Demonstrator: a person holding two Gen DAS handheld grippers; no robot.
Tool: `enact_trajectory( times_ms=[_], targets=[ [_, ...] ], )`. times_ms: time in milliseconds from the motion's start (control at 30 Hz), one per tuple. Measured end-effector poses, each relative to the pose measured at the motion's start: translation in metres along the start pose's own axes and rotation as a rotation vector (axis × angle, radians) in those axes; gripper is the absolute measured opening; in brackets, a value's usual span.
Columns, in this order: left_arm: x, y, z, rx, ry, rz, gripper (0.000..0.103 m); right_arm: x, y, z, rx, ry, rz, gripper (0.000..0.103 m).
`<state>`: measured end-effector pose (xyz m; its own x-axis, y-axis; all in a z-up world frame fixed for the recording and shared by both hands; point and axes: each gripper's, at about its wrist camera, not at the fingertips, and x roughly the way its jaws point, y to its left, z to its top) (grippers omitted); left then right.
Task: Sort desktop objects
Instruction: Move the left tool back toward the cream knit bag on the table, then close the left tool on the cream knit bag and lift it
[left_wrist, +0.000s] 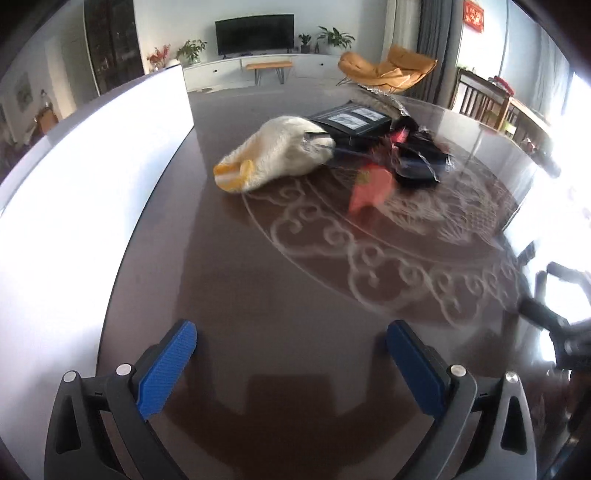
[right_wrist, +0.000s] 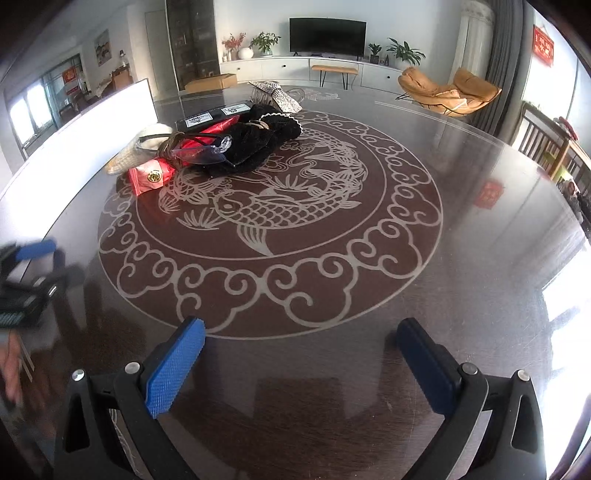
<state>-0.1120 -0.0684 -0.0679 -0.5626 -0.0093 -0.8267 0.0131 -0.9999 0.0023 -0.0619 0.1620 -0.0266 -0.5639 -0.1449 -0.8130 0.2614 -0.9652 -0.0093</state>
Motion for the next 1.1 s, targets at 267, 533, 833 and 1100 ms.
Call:
enact_trajectory(
  times_ms=[267,533,833,1100],
  targets=[
    [0.039,0.023,0.066,0.028,0.002,-0.020,0.103,0.000,0.000,0.000,0.000,0.000,0.000,0.103],
    [0.070,0.013,0.119,0.102,0.012,-0.057,0.103,0.000,0.000,0.000,0.000,0.000,0.000,0.103],
    [0.040,0.013,0.095,0.054,-0.035,-0.025,0.054,-0.001,0.000,0.000,0.000,0.000,0.000,0.103],
    [-0.006,0.014,0.012,-0.019,-0.014,0.008,0.096,-0.001,0.000,0.000,0.000,0.000,0.000,0.103]
  ],
)
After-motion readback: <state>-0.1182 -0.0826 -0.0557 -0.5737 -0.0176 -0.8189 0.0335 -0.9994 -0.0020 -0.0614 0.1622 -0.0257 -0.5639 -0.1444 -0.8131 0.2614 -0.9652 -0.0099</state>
